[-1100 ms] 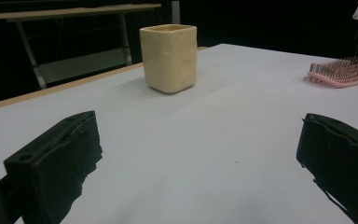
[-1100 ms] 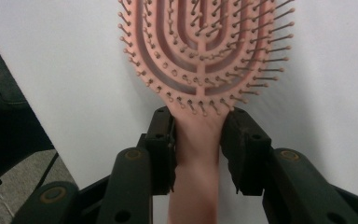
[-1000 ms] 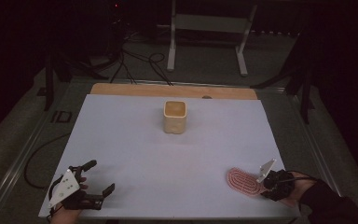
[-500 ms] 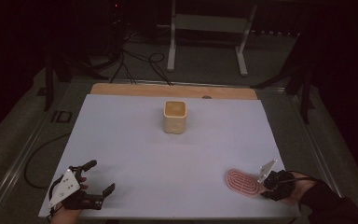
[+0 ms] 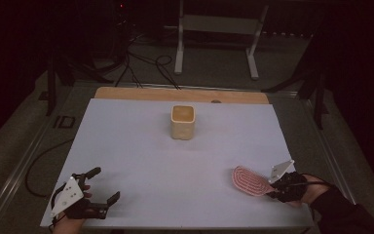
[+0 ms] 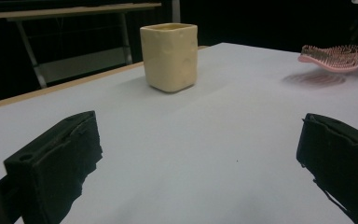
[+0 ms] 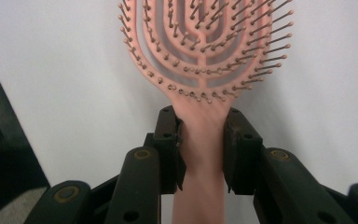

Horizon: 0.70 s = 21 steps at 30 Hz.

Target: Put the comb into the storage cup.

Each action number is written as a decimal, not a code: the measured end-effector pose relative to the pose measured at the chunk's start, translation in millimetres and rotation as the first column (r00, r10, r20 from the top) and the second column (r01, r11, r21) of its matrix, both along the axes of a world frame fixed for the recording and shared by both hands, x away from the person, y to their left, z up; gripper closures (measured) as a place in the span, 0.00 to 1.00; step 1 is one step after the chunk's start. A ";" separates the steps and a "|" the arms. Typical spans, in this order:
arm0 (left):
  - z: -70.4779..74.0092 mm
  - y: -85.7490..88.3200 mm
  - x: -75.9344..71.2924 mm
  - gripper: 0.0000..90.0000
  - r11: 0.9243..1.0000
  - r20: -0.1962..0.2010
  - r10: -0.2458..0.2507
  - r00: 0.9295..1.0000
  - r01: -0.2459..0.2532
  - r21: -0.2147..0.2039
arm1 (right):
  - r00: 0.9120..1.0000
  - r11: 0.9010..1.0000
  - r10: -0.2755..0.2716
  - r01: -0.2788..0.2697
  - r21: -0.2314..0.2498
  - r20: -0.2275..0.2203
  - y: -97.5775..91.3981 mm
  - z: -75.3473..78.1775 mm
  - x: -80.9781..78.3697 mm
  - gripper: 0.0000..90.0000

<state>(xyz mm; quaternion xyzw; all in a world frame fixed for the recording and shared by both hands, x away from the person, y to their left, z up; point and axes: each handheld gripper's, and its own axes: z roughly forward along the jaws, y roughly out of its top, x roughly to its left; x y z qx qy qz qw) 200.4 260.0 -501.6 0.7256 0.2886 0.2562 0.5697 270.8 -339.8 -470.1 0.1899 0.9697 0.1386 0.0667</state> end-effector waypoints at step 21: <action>-0.3 0.6 0.4 0.00 1.000 -0.002 0.001 1.000 -0.001 0.000 | 0.996 0.975 -0.041 0.021 0.220 0.085 28.1 10.1 23.3 0.78</action>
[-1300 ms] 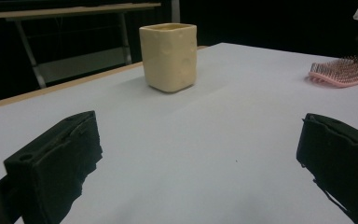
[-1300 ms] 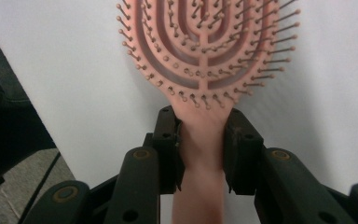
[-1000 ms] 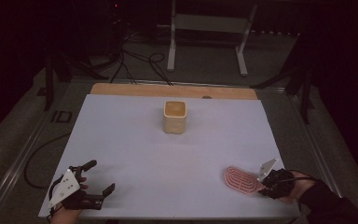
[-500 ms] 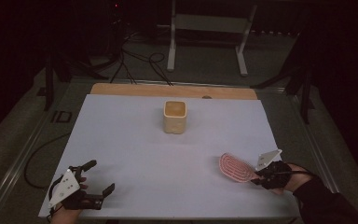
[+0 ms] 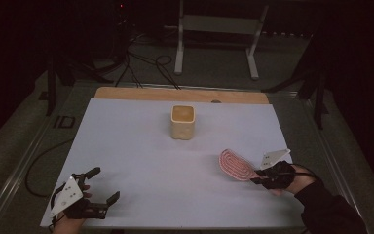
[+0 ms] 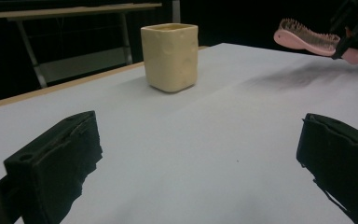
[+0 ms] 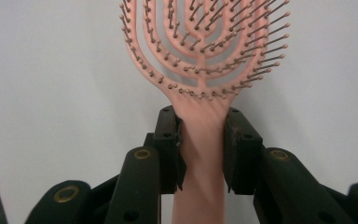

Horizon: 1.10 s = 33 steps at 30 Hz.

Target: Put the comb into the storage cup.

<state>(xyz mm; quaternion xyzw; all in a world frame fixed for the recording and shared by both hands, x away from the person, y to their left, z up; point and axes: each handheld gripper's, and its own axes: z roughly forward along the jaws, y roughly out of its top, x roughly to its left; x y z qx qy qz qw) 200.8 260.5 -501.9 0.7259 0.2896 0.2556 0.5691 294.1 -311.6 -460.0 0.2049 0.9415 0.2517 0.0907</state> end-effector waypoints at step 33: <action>-0.7 0.8 0.9 0.00 1.000 -0.008 0.006 1.000 -0.006 -0.006 | 0.977 0.960 -0.114 0.061 0.274 0.182 42.2 45.0 28.1 0.79</action>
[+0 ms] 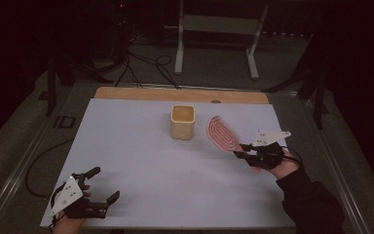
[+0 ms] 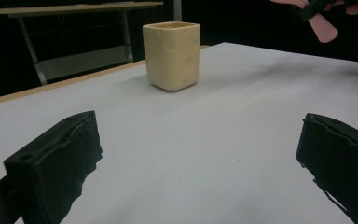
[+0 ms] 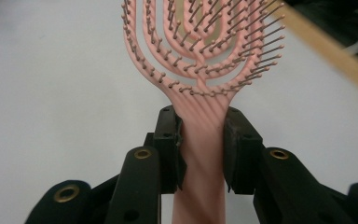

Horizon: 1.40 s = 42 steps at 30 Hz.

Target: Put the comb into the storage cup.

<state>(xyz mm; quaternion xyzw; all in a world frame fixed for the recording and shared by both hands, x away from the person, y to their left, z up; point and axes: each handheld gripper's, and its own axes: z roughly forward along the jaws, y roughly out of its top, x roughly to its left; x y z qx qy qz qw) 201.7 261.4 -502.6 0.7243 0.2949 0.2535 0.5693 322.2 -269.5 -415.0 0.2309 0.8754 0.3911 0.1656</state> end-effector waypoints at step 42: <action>-0.3 0.0 -0.1 0.00 1.000 -0.004 -0.002 1.000 0.002 0.003 | 0.987 0.984 -0.088 0.065 0.168 0.135 63.5 33.2 48.5 0.79</action>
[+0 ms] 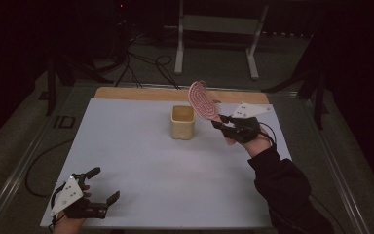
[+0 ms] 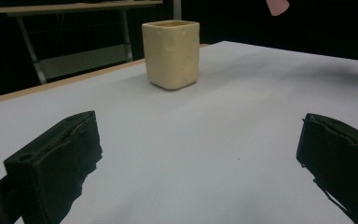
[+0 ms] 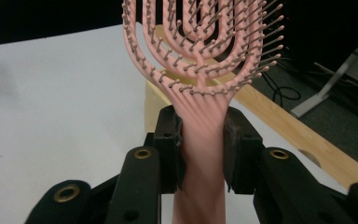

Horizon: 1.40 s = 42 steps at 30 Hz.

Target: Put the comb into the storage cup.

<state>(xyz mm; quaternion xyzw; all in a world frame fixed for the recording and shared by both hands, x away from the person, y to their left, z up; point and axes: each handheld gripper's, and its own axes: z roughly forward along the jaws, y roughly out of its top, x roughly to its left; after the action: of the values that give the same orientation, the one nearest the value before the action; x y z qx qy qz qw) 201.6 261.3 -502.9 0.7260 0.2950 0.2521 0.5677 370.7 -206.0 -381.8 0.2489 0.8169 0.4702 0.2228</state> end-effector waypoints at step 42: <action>0.5 0.7 -0.1 0.00 1.000 0.005 -0.003 1.000 0.003 -0.005 | 0.995 0.987 -0.069 0.057 0.151 0.074 65.3 18.6 49.8 0.78</action>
<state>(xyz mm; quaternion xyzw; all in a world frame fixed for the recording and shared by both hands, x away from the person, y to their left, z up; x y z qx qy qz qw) 201.6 262.1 -502.4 0.7245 0.2934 0.2524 0.5704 420.5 -140.7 -363.2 0.2719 0.7619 0.5320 0.2504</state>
